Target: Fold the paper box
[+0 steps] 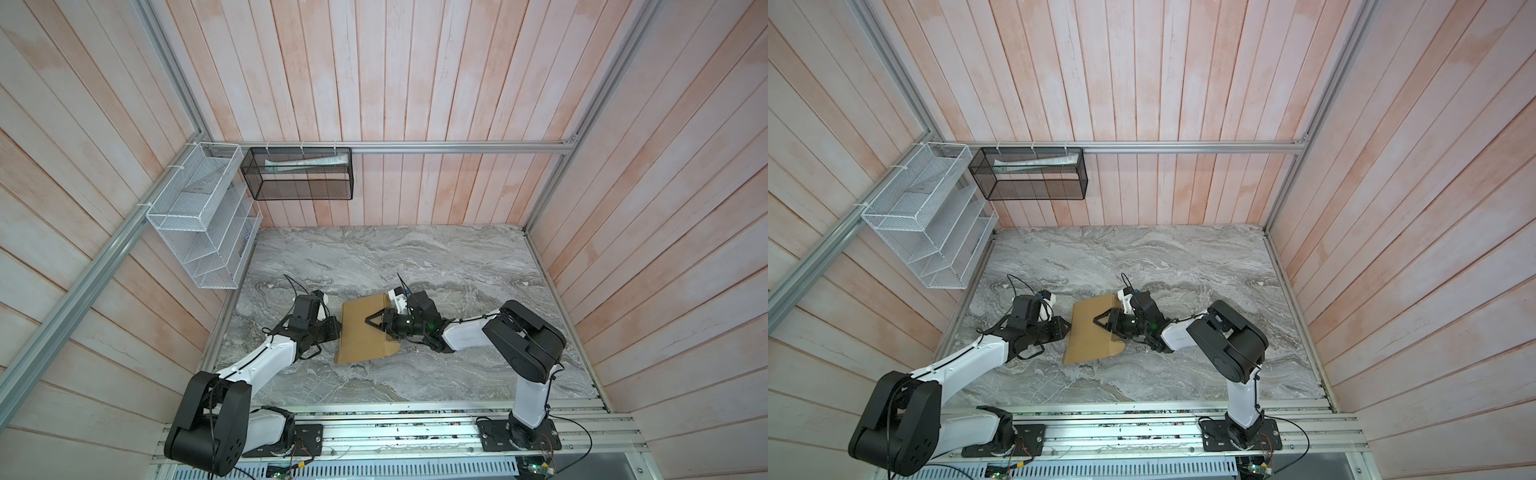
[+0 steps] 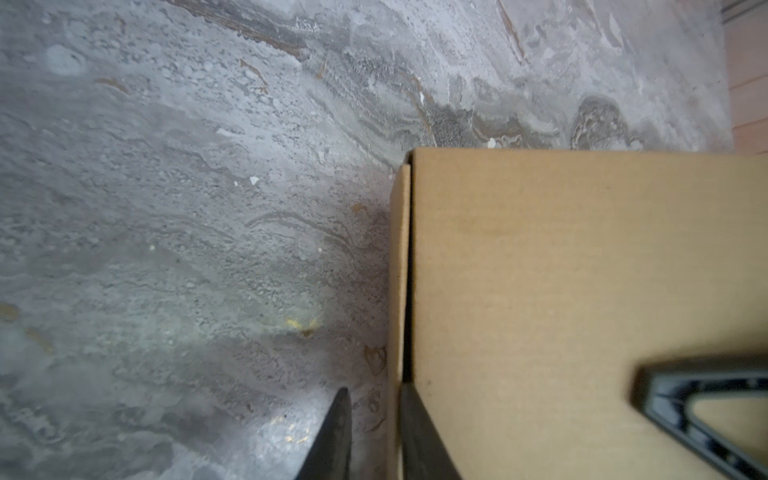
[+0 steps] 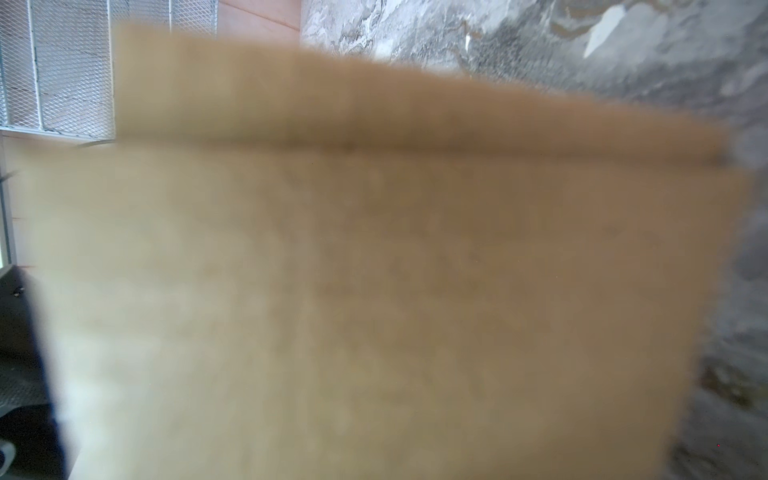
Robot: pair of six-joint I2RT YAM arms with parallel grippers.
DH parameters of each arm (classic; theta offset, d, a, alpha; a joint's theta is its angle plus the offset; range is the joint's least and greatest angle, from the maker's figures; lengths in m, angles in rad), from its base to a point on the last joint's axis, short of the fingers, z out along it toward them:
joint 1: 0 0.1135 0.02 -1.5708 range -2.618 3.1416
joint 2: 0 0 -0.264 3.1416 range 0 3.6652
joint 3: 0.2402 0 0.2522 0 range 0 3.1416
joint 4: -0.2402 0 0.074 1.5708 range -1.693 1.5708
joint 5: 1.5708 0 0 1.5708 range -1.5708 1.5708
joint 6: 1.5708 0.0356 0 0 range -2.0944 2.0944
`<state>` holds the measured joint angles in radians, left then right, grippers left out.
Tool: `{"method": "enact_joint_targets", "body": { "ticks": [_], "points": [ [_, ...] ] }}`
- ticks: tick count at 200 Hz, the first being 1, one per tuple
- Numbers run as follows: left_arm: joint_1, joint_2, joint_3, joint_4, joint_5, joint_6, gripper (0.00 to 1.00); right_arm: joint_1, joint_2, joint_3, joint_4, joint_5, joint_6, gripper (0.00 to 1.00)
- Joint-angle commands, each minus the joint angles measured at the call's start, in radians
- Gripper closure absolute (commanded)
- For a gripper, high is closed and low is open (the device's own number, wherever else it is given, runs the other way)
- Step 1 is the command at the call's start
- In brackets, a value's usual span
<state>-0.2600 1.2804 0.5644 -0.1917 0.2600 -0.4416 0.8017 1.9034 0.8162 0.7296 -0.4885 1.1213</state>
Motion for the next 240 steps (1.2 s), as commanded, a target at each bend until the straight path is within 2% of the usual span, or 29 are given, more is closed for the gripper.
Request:
{"method": "enact_joint_targets", "body": {
  "ticks": [1,37,83,124,133,146,176,202,240],
  "points": [
    [-0.013,-0.043,0.073,-0.023,0.067,0.013,0.66,0.012,-0.016,0.031,-0.01,0.012,-0.032,0.53],
    [0.016,-0.092,0.134,-0.085,0.032,0.035,0.57,0.002,-0.048,0.023,-0.026,0.016,-0.047,0.55],
    [0.054,-0.177,0.205,-0.173,0.046,0.058,0.48,-0.023,-0.122,0.008,-0.058,0.013,-0.074,0.57],
    [0.074,-0.226,0.164,-0.123,0.214,0.052,0.39,-0.067,-0.214,-0.011,-0.101,-0.033,-0.119,0.57],
    [0.074,-0.229,0.147,-0.094,0.252,0.046,0.25,-0.082,-0.235,-0.015,-0.107,-0.05,-0.128,0.58],
    [0.077,-0.228,0.129,-0.055,0.289,0.037,0.19,-0.104,-0.263,-0.017,-0.114,-0.074,-0.139,0.58],
    [0.081,-0.196,0.106,0.085,0.412,-0.015,0.14,-0.152,-0.325,-0.019,-0.116,-0.133,-0.156,0.58],
    [0.082,-0.145,0.107,0.205,0.507,-0.065,0.14,-0.19,-0.358,-0.017,-0.096,-0.174,-0.154,0.58],
    [0.081,-0.063,0.115,0.363,0.616,-0.141,0.14,-0.205,-0.333,0.029,-0.094,-0.258,-0.191,0.58]
  ]
}}
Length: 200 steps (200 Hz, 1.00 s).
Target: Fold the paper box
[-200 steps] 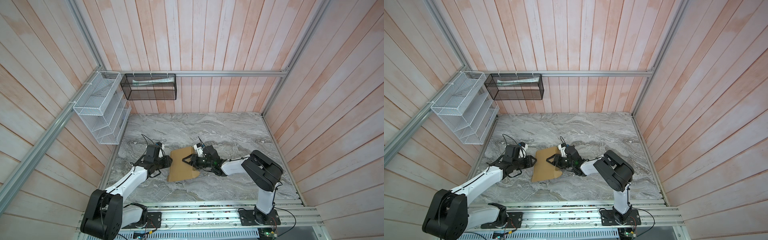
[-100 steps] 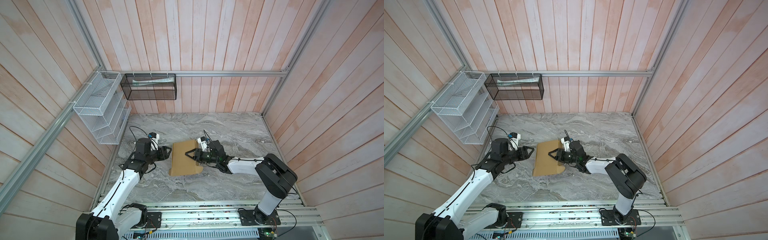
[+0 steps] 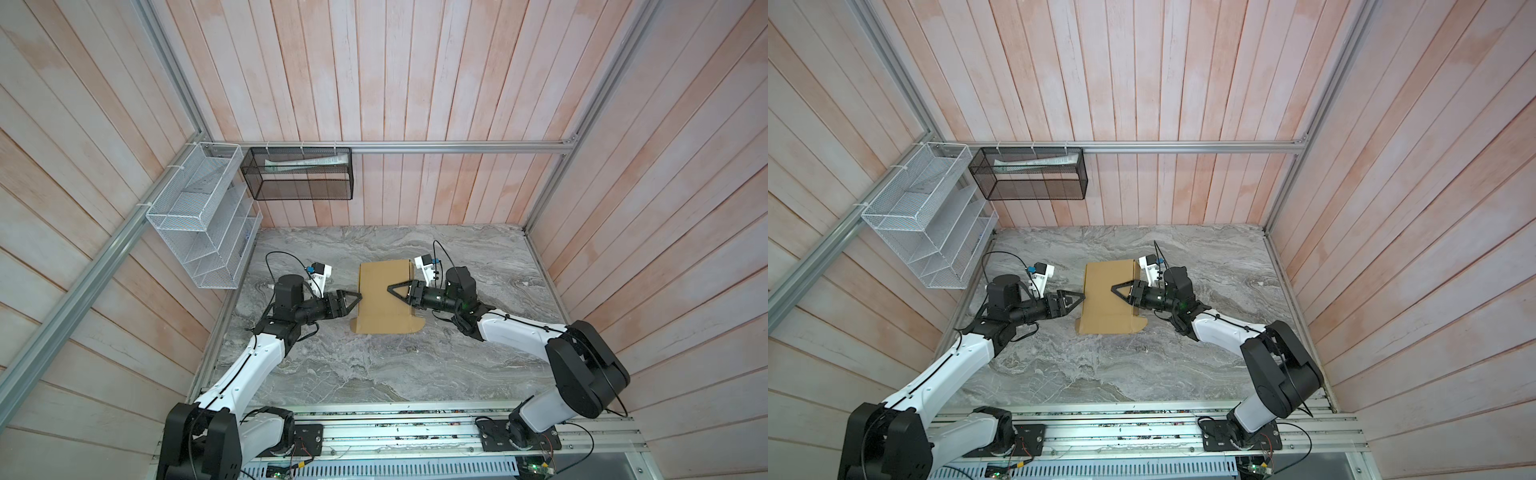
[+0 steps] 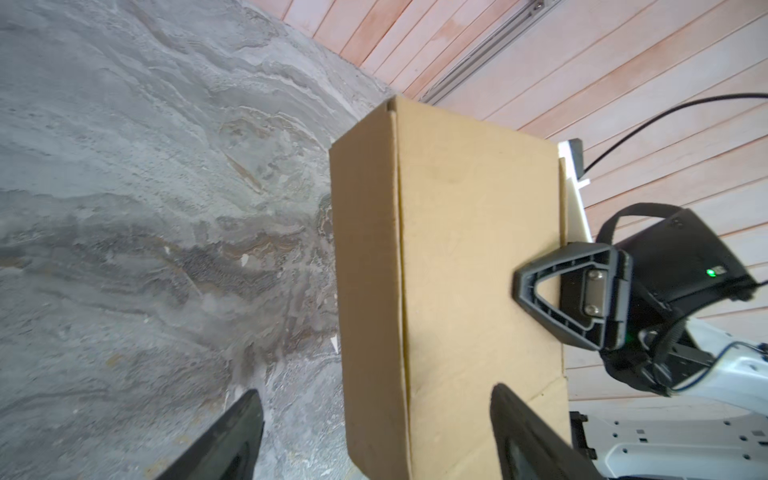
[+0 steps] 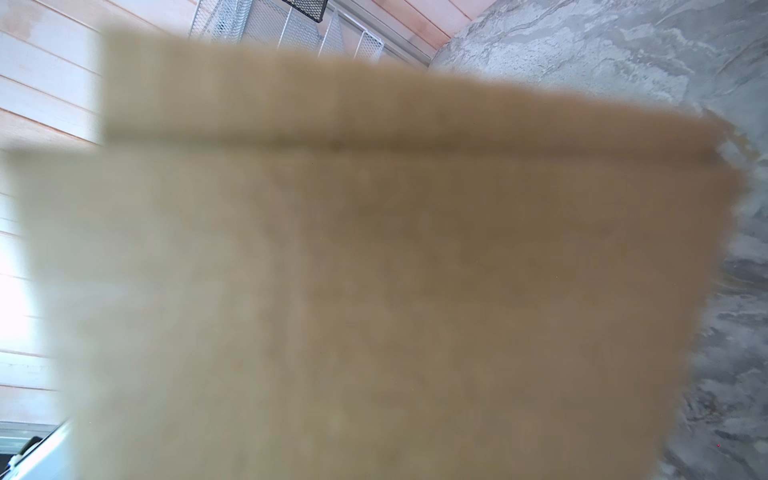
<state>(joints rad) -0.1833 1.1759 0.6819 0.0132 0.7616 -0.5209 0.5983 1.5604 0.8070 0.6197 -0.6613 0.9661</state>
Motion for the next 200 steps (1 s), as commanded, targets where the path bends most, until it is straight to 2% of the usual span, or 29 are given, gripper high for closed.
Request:
{"method": "enact_joint_targets", "body": {
  "ticks": [1,82,144,200],
  "points": [
    [0.005,0.045,-0.002,0.16,0.117,-0.063,0.14,-0.002,0.01,0.038,0.018,-0.086,-0.034,0.58],
    [-0.012,0.156,0.016,0.32,0.183,-0.122,0.16,-0.002,0.063,0.042,0.224,-0.163,0.08,0.59],
    [-0.064,0.155,0.046,0.391,0.198,-0.172,0.19,0.0,0.102,0.086,0.232,-0.179,0.089,0.59],
    [-0.072,0.148,0.039,0.423,0.184,-0.2,0.23,0.003,0.148,0.124,0.239,-0.178,0.095,0.6]
  ]
}}
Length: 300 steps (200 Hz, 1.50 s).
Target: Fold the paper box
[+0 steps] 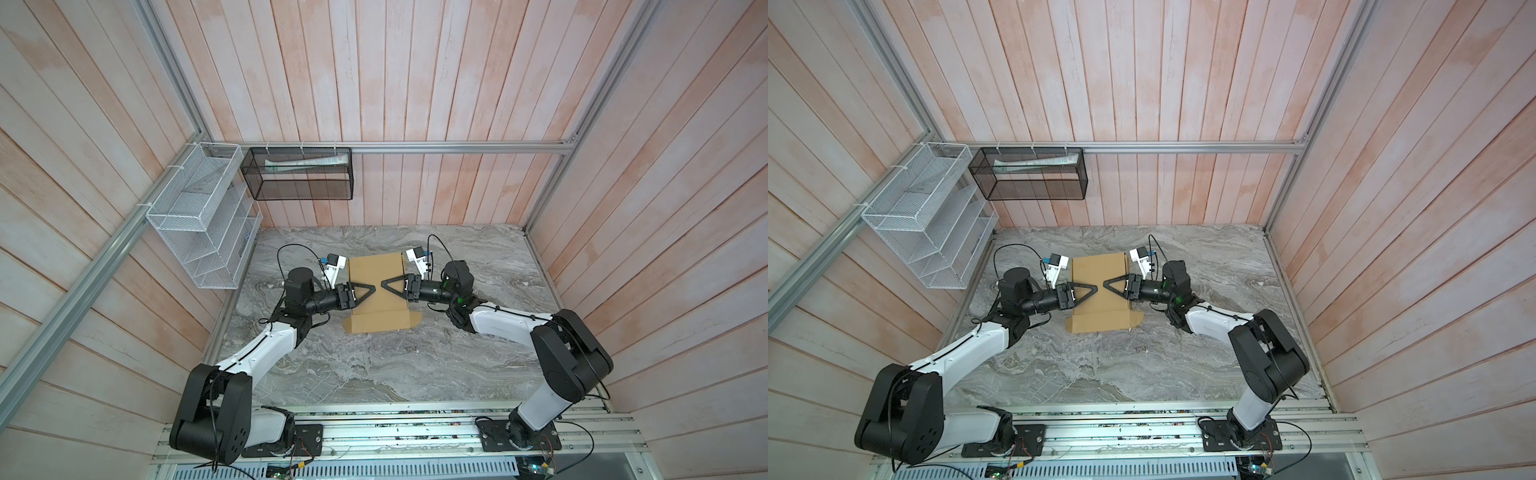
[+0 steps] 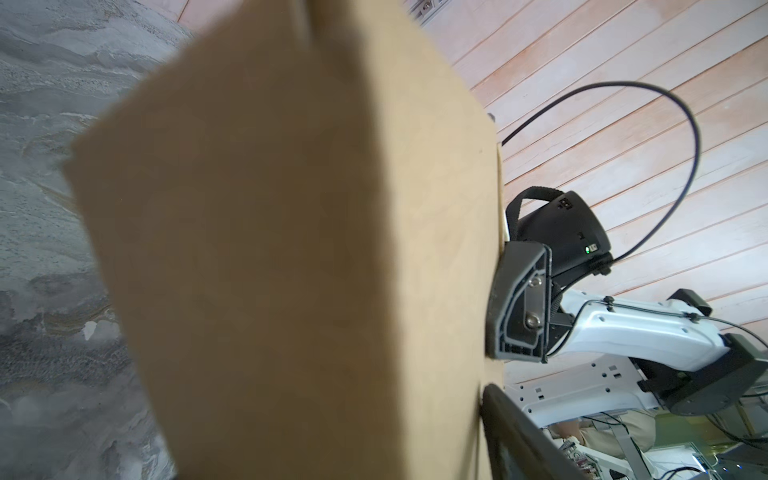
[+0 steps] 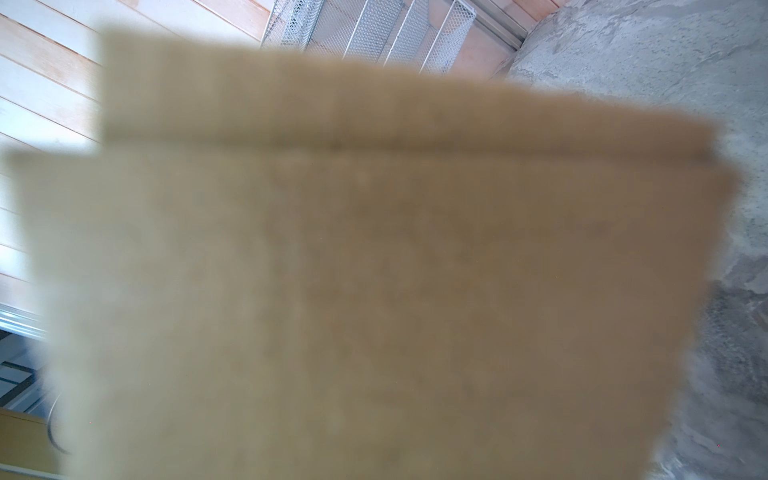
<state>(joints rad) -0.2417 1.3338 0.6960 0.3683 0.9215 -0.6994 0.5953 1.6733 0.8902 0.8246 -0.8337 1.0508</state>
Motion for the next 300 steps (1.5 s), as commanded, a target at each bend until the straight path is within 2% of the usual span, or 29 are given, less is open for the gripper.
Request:
{"method": "enact_joint_targets", "body": {
  "ticks": [1,24,44,88,114,140,246,300],
  "points": [
    [-0.014,-0.01,0.025,0.071,0.025,-0.023,0.23,0.006,0.037,0.042,0.035,-0.005,0.01,0.6],
    [-0.015,-0.012,0.016,0.111,0.03,-0.055,0.27,0.014,0.058,0.059,0.048,-0.009,0.019,0.6],
    [-0.015,-0.018,0.016,0.127,0.032,-0.071,0.35,0.02,0.07,0.067,0.051,-0.005,0.02,0.6],
    [-0.014,-0.036,0.022,0.148,0.039,-0.098,0.42,0.025,0.09,0.071,0.077,0.007,0.036,0.58],
    [-0.015,-0.042,0.028,0.17,0.044,-0.118,0.42,0.026,0.102,0.078,0.096,0.003,0.048,0.57],
    [-0.014,-0.05,0.027,0.194,0.054,-0.134,0.34,0.029,0.11,0.089,0.105,-0.007,0.058,0.57],
    [-0.028,-0.089,0.058,0.2,0.081,-0.136,0.32,0.052,0.144,0.147,0.123,-0.008,0.089,0.54],
    [-0.028,-0.091,0.066,0.224,0.076,-0.166,0.43,0.055,0.137,0.149,0.115,0.001,0.084,0.52]
  ]
}}
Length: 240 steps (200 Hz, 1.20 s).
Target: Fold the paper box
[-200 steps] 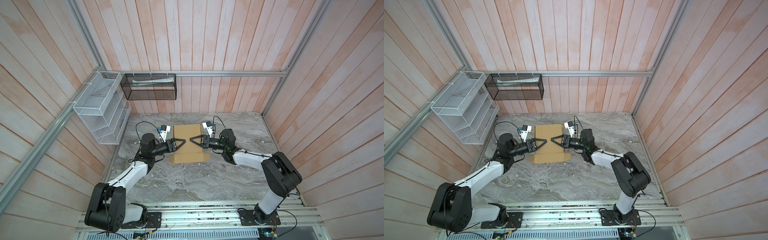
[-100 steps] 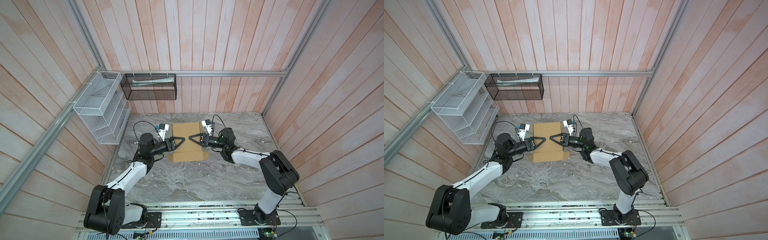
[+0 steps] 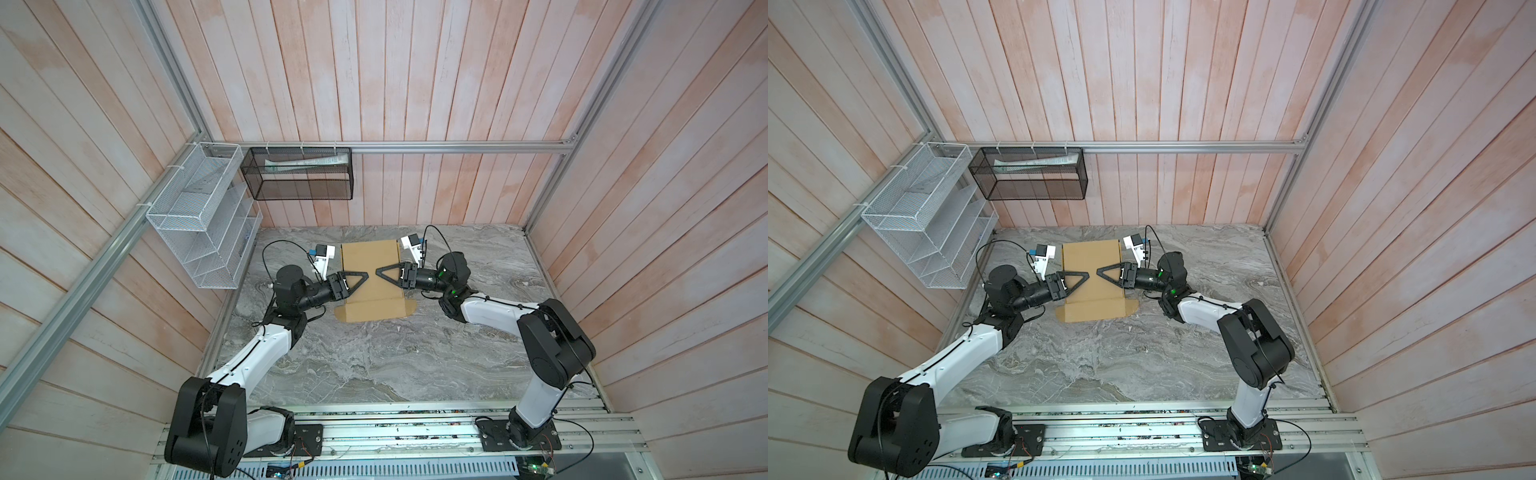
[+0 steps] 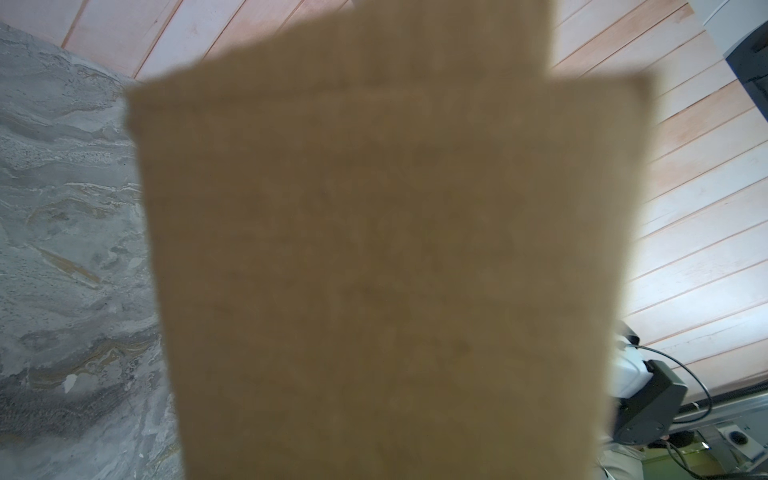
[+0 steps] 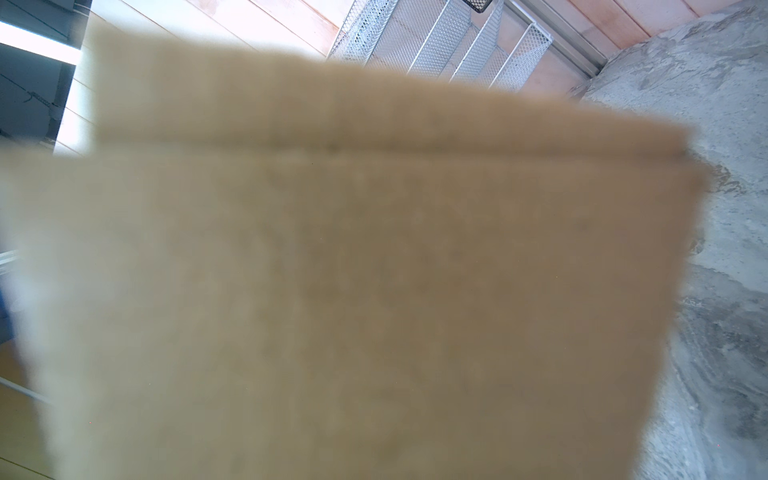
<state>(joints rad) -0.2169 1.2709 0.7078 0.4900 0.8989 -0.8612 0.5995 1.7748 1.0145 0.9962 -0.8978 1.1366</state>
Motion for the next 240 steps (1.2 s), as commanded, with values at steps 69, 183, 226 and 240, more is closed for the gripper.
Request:
{"method": "enact_joint_targets", "body": {
  "ticks": [69,183,226,240],
  "points": [
    [-0.043,-0.057,0.039,0.114,0.075,-0.028,0.47,0.05,0.01,0.013,-0.054,0.075,-0.01,0.42],
    [0.035,-0.062,-0.015,0.213,0.079,-0.14,0.5,-0.025,-0.191,-0.163,-0.128,0.152,-0.104,0.19],
    [0.057,-0.069,-0.016,0.206,0.079,-0.157,0.51,-0.082,-0.28,-0.244,-0.158,0.151,-0.137,0.18],
    [0.068,-0.072,-0.011,0.19,0.08,-0.155,0.51,-0.107,-0.327,-0.285,-0.162,0.175,-0.149,0.18]
  ]
}}
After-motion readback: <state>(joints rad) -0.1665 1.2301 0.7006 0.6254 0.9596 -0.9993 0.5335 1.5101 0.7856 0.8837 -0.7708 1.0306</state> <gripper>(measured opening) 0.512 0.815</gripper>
